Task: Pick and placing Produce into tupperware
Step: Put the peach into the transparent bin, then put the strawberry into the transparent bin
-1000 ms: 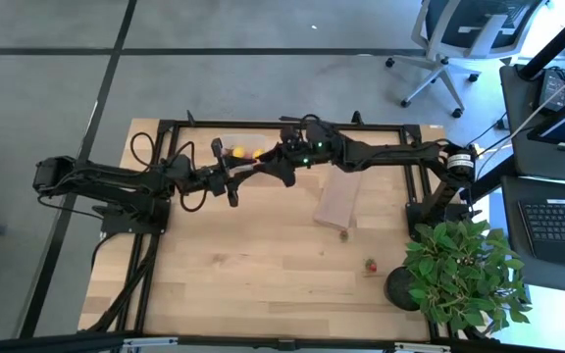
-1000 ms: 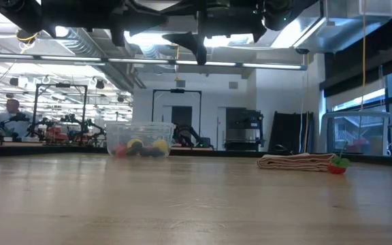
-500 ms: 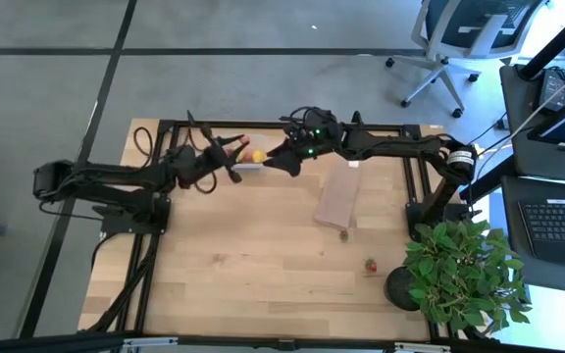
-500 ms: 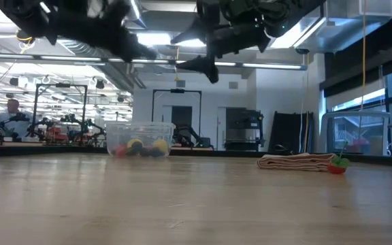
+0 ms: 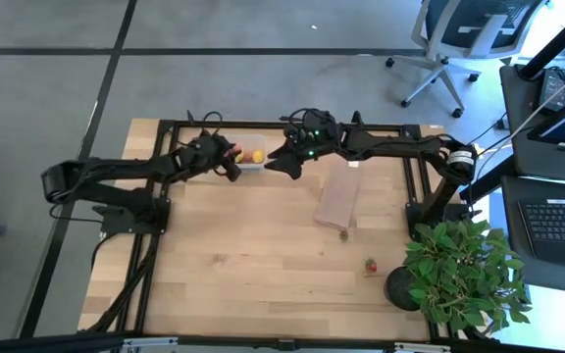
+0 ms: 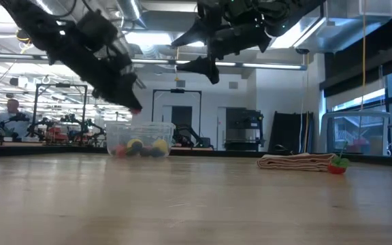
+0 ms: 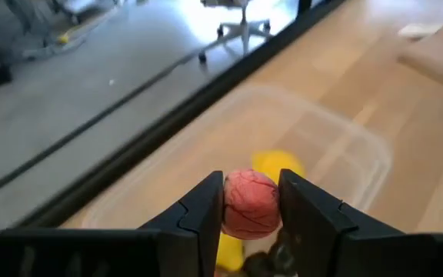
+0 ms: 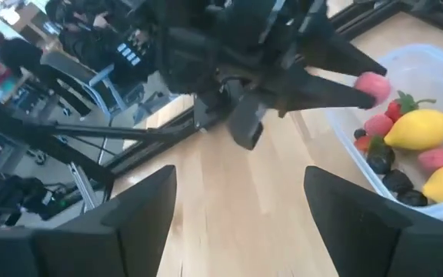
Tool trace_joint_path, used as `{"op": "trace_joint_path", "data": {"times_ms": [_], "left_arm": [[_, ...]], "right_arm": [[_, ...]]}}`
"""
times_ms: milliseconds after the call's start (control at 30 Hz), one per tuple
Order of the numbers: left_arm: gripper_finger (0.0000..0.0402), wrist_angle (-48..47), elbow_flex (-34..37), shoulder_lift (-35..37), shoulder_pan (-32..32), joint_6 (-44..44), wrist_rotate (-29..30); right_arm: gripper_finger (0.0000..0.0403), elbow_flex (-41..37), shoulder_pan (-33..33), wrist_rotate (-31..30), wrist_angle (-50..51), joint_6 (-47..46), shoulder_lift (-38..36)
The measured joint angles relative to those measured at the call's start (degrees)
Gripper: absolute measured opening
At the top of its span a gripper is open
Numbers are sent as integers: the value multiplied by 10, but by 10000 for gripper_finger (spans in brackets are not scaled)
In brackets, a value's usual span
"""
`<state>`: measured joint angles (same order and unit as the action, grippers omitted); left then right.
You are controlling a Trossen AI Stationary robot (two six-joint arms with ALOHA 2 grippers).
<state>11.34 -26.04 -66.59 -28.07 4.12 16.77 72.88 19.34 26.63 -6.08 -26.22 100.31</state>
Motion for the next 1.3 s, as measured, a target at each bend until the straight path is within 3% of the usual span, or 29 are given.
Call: {"op": "trace_joint_path", "data": {"times_ms": [300, 500, 667, 833, 1033, 1167, 1300], "left_arm": [[105, 1, 0, -62, -38, 0, 26], [106, 4, 0, -62, -38, -2, 26], [135, 3, 0, -62, -38, -2, -2], [184, 3, 0, -61, -38, -2, -56], [239, 10, 0, -61, -38, 12, -122], [256, 52, 0, -61, -38, 33, -183], [260, 109, 0, -61, -38, 34, -245]], "right_arm": [[287, 0, -42, 23, 58, 115, 0], [287, 0, -85, -96, 209, 147, 0], [287, 0, -132, -180, 331, 142, 0], [287, 0, -176, -223, 415, 59, 0], [287, 0, -210, -250, 568, -163, 0], [287, 0, -233, -257, 647, -273, 0], [287, 0, -262, -256, 647, -321, 0]]}}
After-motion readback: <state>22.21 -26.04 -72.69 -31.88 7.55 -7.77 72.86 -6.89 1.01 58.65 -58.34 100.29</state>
